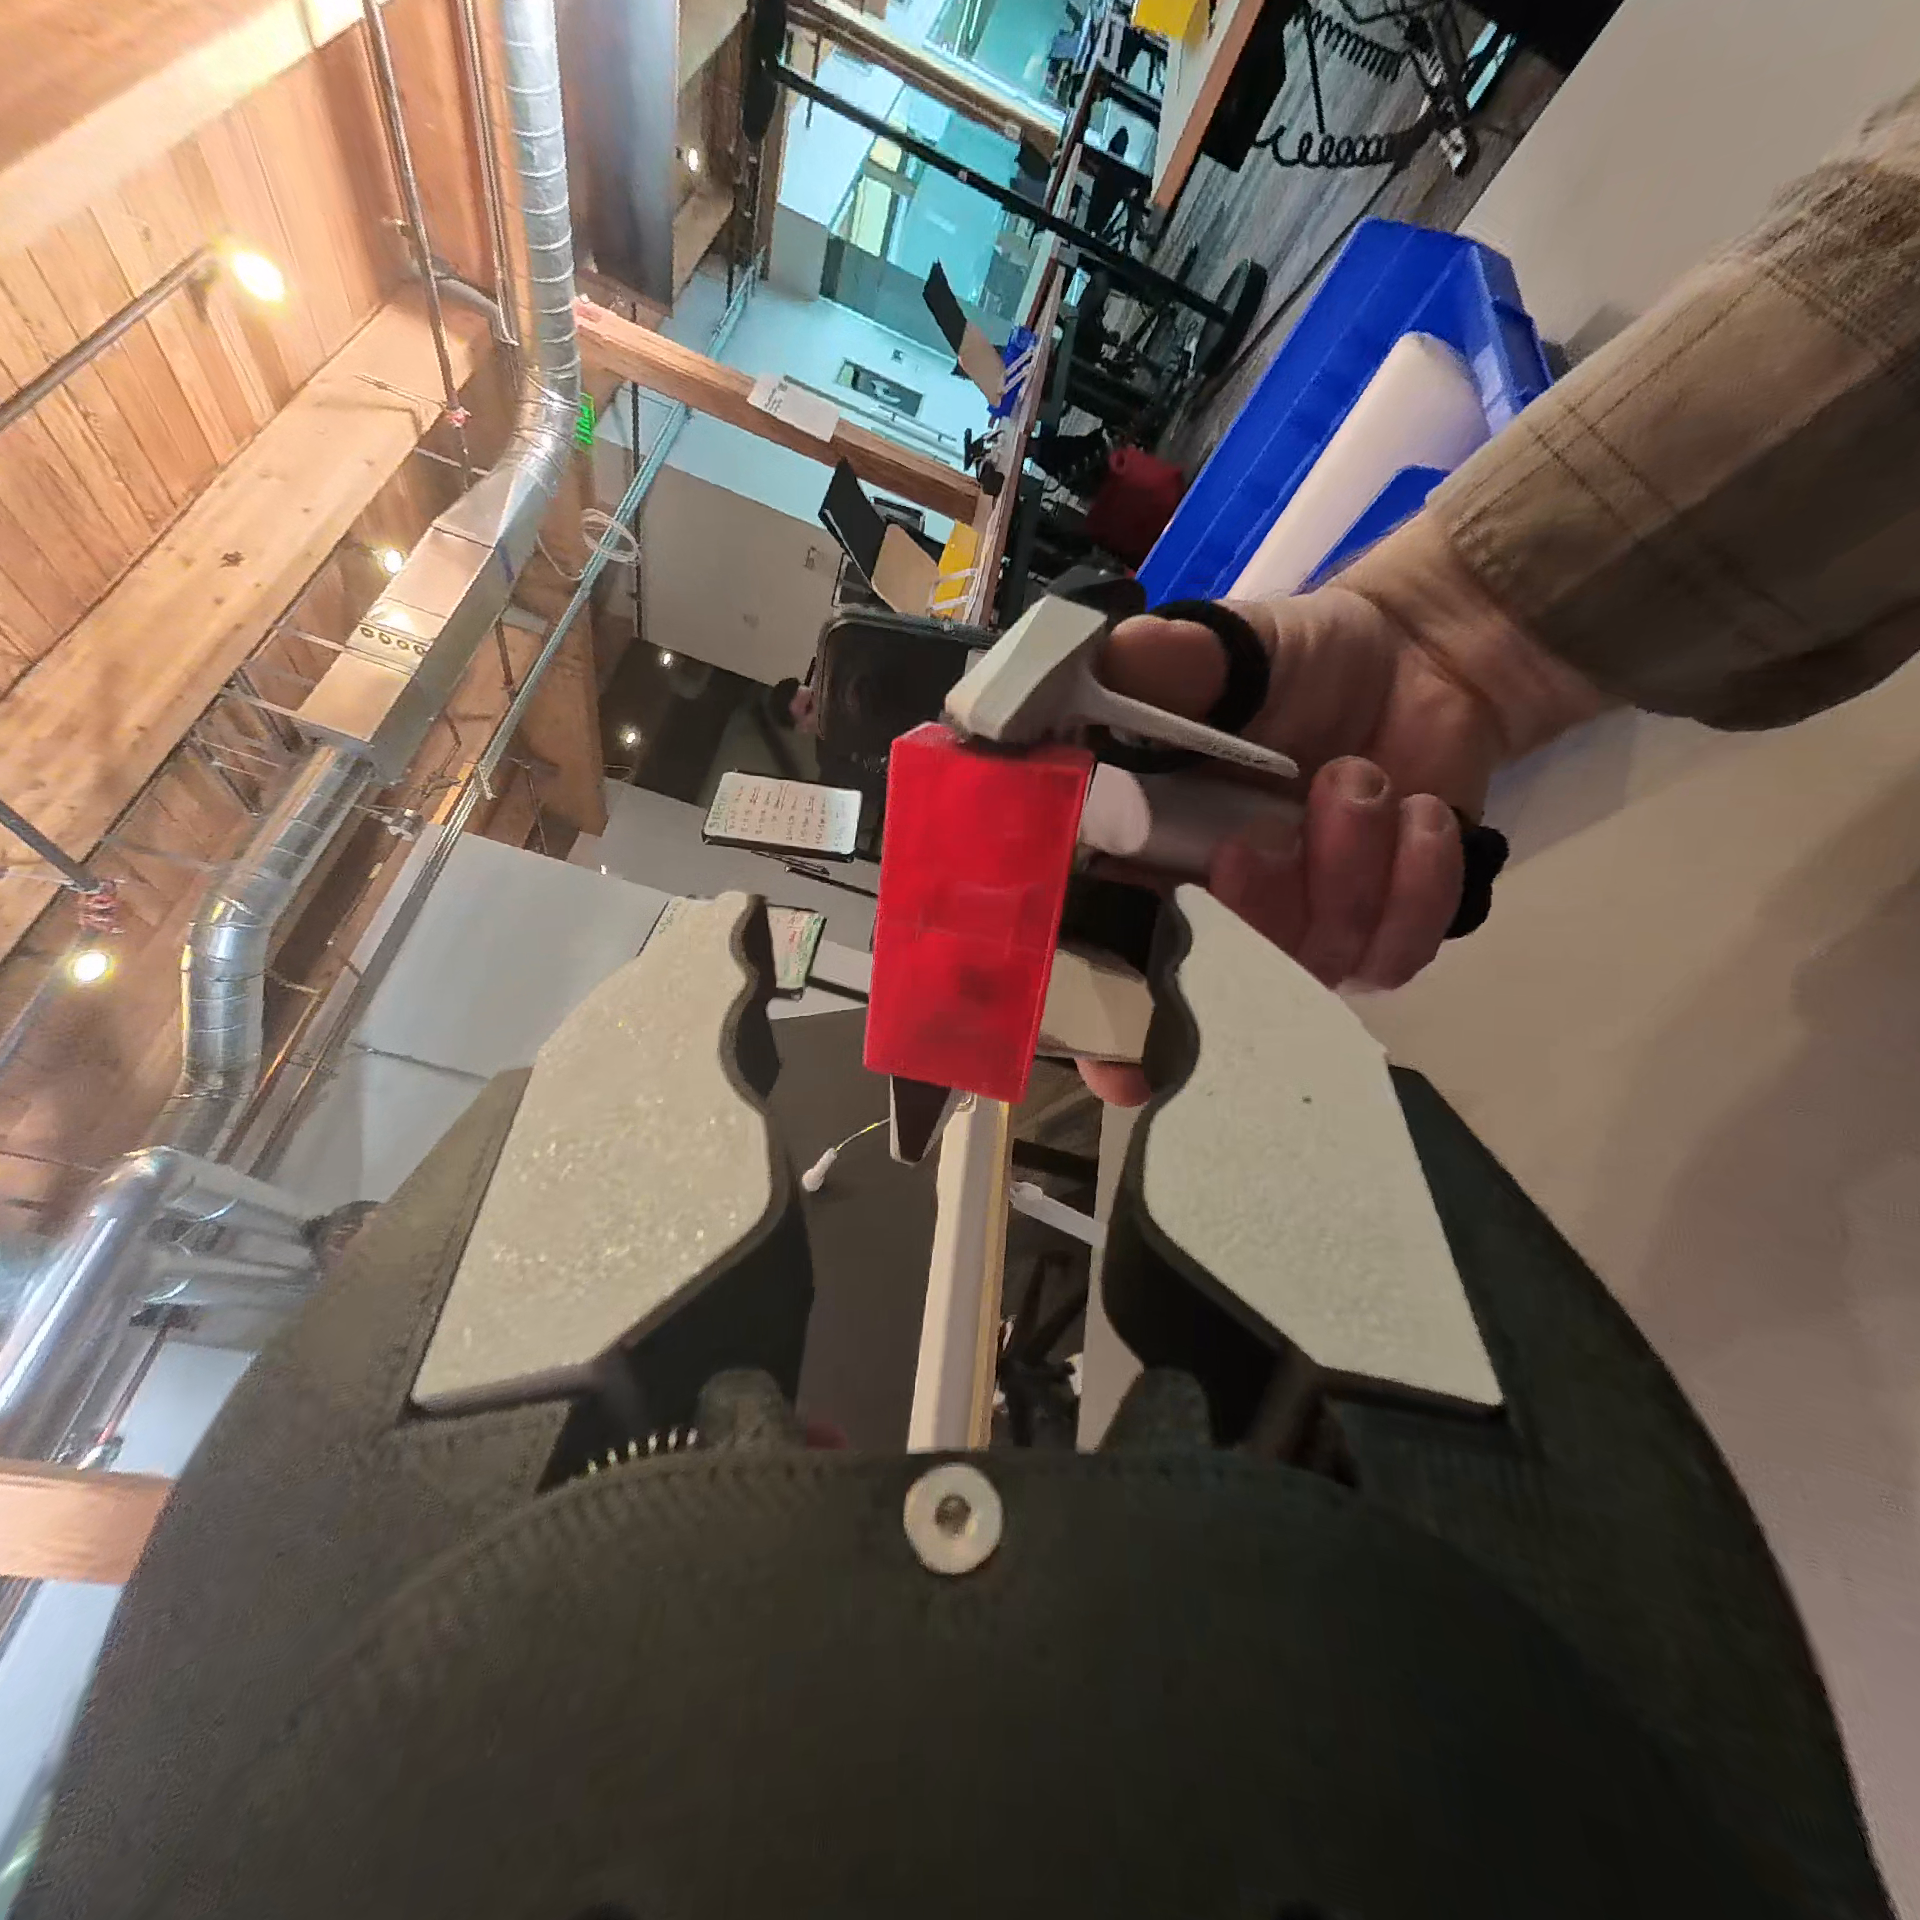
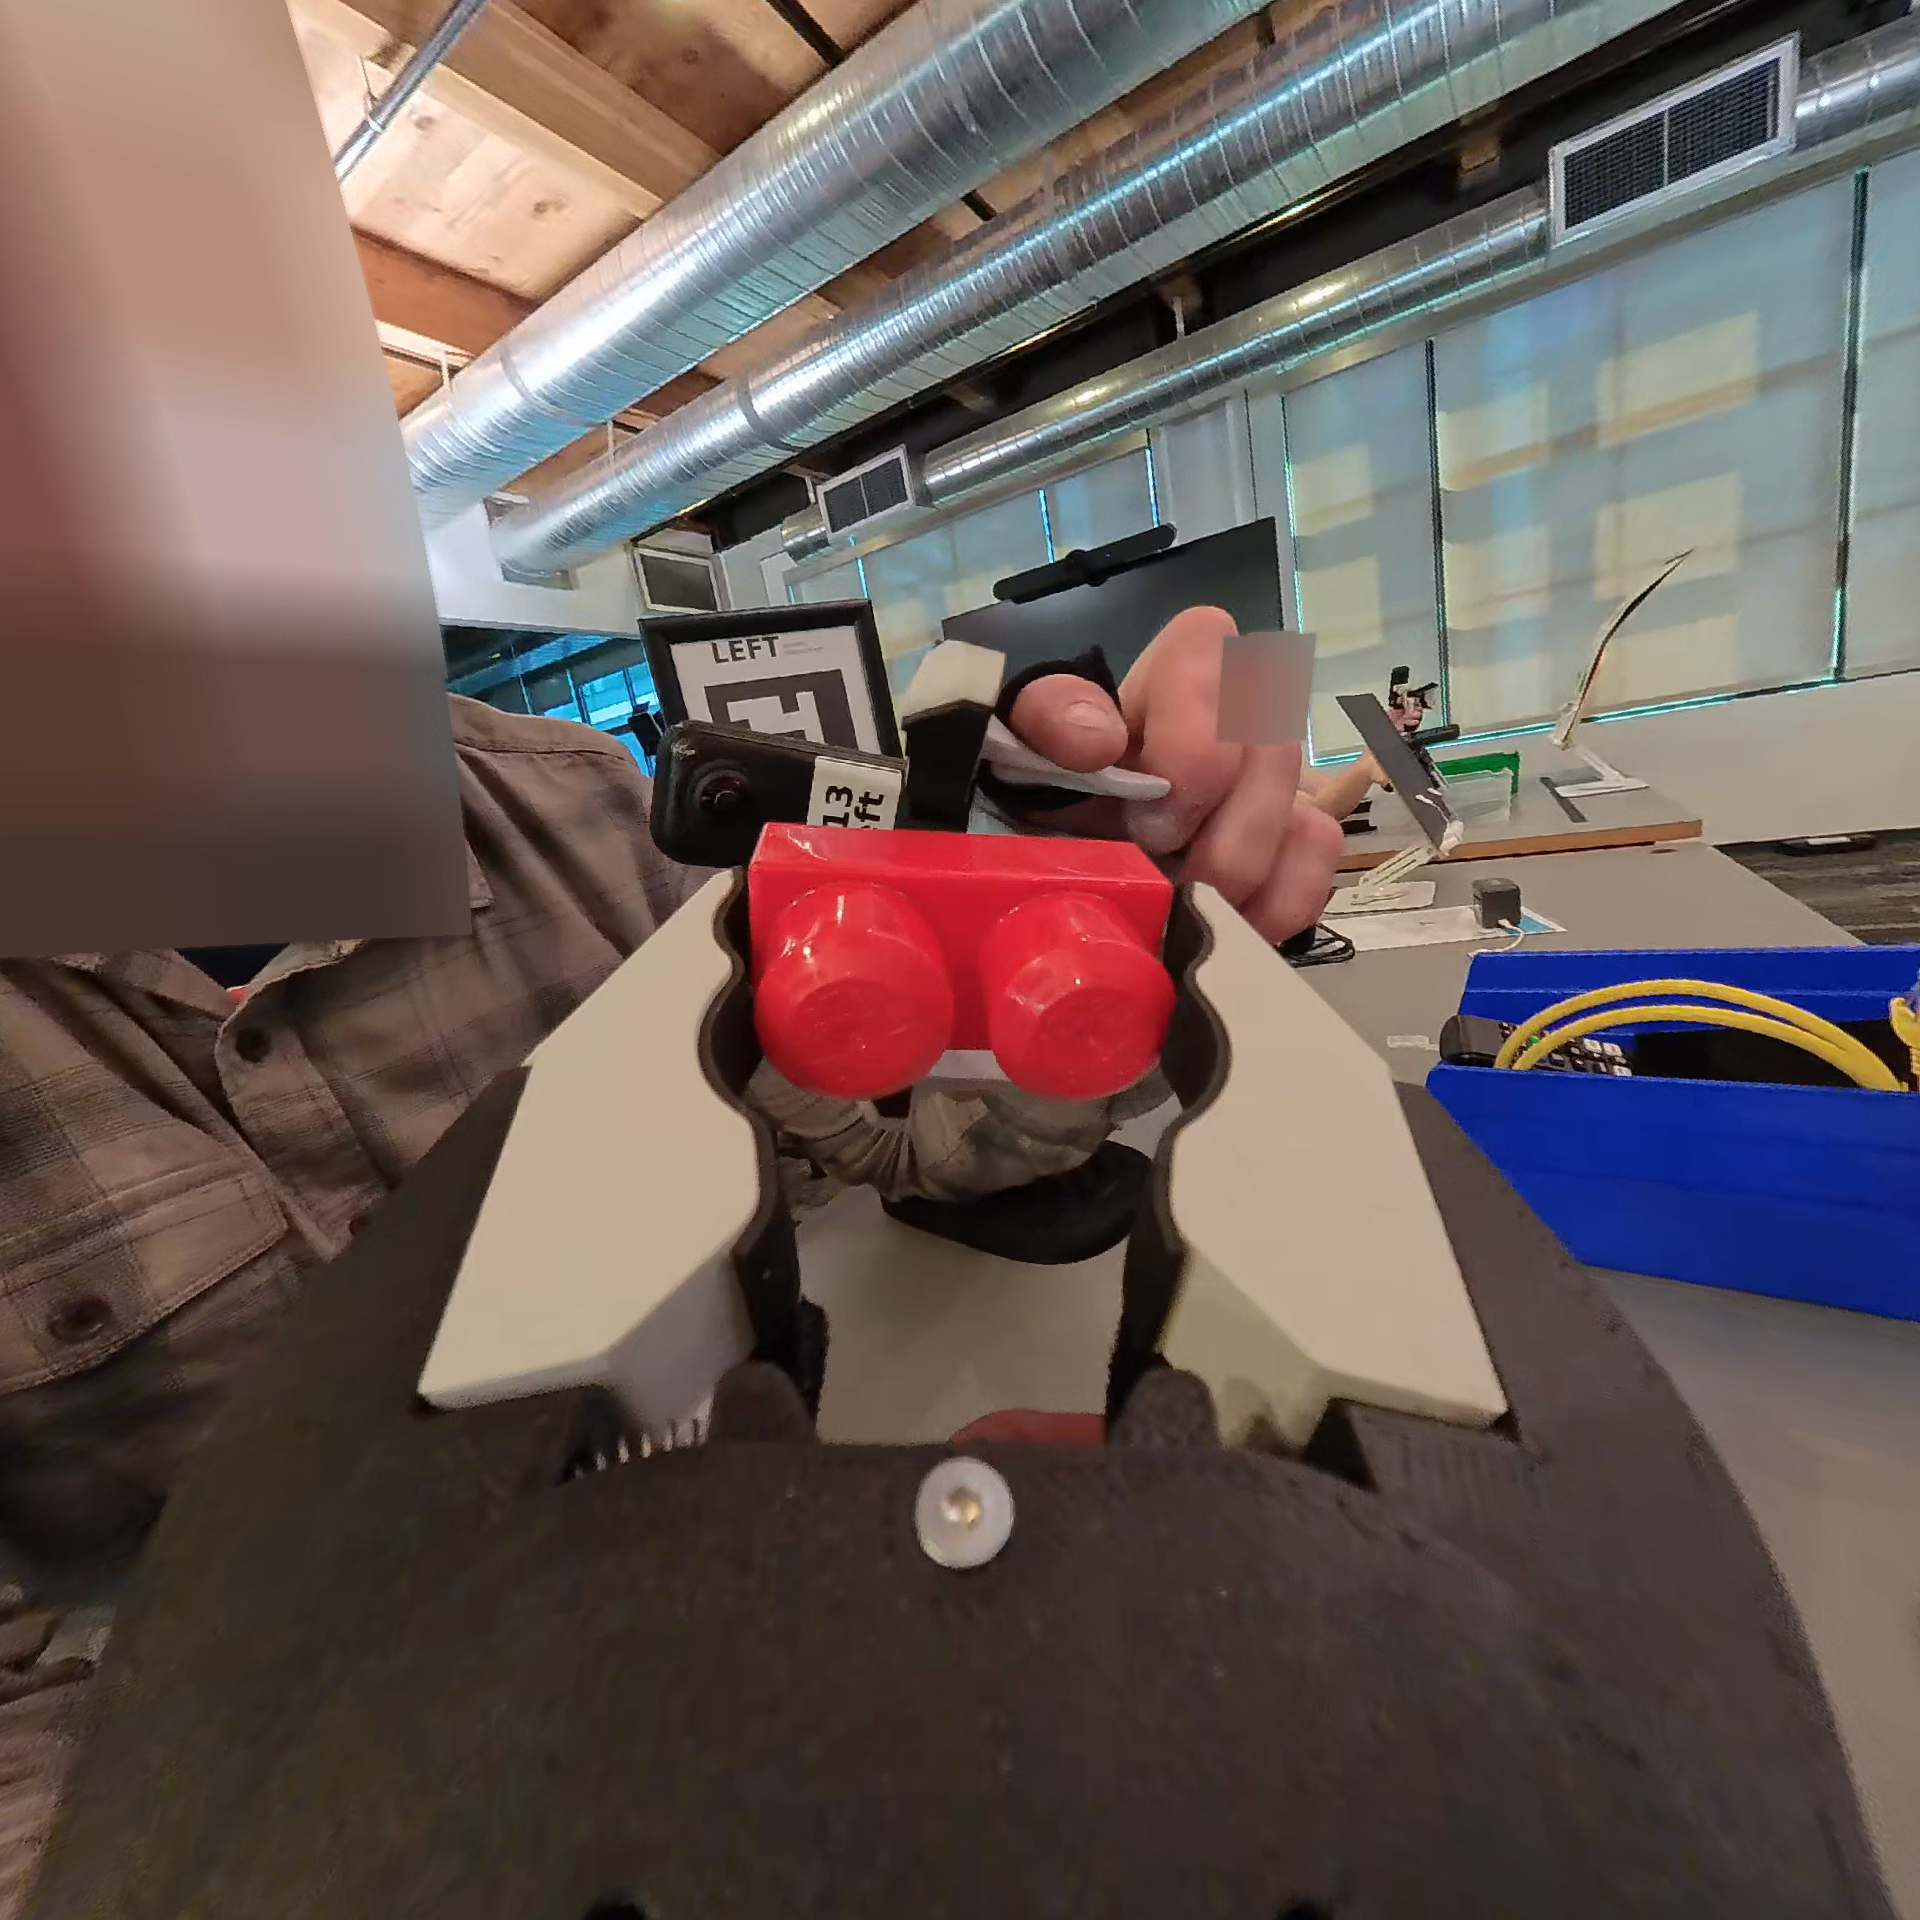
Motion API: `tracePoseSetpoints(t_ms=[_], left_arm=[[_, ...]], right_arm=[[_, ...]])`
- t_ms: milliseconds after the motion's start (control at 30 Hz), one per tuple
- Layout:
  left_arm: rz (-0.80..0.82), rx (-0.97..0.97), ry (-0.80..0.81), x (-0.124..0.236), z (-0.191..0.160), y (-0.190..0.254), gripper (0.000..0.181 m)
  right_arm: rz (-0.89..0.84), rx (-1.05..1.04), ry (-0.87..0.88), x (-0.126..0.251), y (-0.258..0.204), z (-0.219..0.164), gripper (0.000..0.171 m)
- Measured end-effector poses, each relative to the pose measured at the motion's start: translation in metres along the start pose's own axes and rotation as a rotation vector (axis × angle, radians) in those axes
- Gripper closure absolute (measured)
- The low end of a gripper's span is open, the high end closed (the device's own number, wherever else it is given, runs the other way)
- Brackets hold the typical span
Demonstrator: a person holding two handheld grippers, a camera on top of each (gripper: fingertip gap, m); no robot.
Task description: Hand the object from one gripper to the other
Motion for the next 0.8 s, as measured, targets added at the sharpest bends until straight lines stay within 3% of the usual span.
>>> tracePoseSetpoints(t_ms=[233,333,567,800], left_arm=[[0.007,-0.063,-0.087,-0.008,-0.016,0.004,0.123],[-0.006,-0.068,-0.074,-0.007,-0.014,0.007,0.143],[0.006,-0.068,-0.102,-0.008,-0.018,0.004,0.144],[0.134,-0.046,-0.313,-0.014,-0.054,-0.023,0.144]], right_arm=[[0.068,0.006,-0.040,-0.006,-0.012,-0.005,0.094],[0.085,0.003,-0.047,-0.009,-0.013,-0.007,0.094],[0.058,-0.002,-0.029,-0.009,-0.008,-0.004,0.094],[-0.374,0.023,-0.076,0.017,0.031,0.011,0.088]])
Point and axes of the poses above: each gripper's, where its closed fingertips meet, x back along the fingers, z out of its top, y = z × x across the jaws, the point moved 1 cm from there along x, back along the fingers, and after that the axes turned 15 degrees about -y, right-handed, at the moved point
